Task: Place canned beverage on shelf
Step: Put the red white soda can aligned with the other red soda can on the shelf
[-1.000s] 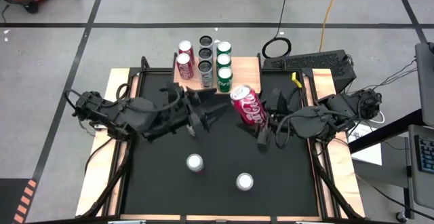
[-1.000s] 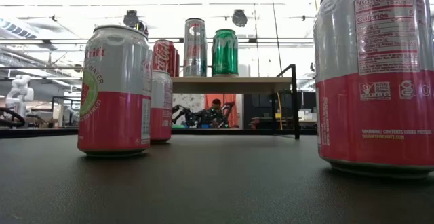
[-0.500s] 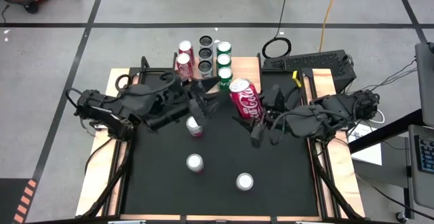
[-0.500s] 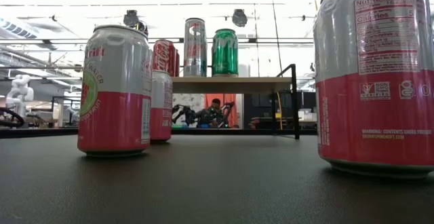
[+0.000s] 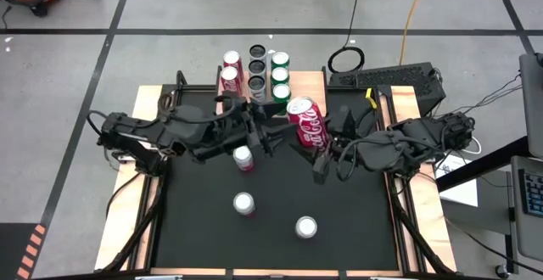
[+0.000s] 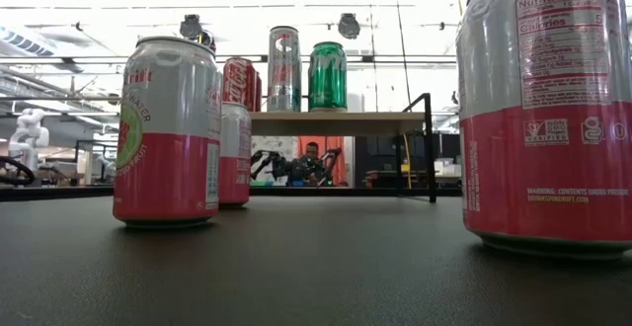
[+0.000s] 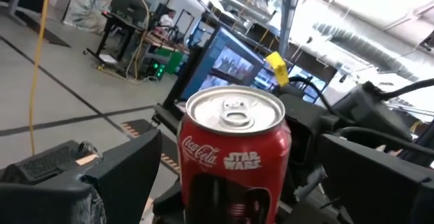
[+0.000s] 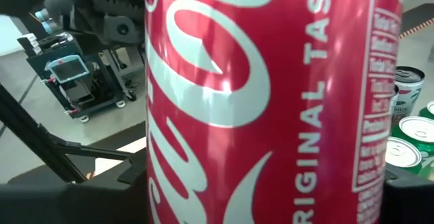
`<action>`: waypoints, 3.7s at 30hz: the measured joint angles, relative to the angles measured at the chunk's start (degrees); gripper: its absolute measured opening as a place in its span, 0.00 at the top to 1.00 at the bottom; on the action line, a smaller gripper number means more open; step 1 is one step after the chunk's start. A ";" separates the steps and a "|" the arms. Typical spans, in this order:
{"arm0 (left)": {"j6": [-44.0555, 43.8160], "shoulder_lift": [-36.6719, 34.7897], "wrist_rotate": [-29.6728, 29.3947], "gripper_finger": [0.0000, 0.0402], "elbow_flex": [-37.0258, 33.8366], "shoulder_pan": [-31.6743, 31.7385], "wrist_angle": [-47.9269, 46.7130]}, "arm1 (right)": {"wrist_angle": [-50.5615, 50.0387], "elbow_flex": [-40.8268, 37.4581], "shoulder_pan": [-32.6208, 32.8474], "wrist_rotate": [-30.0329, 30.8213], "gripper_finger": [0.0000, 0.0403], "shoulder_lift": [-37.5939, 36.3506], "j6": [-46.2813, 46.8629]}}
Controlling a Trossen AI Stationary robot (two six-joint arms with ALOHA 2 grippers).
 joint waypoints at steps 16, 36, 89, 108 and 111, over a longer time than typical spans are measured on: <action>-3.07 2.43 2.44 0.00 0.04 4.22 2.09 | -0.10 0.00 -0.91 -0.08 0.31 0.00 -1.50; -9.44 2.86 6.68 0.02 0.04 5.92 1.60 | -0.28 0.00 -0.97 -0.29 0.31 0.00 -3.21; 3.15 -4.52 22.67 0.24 -0.04 7.28 -4.56 | -14.25 0.02 -0.43 -30.65 0.06 -6.12 5.02; 15.61 -24.57 23.61 0.24 0.09 14.40 -25.47 | -12.91 0.00 5.72 -20.58 0.06 -2.96 11.27; 15.90 -27.04 23.59 0.24 -1.93 15.56 -27.19 | -10.02 0.00 5.53 -18.38 0.06 -2.60 11.56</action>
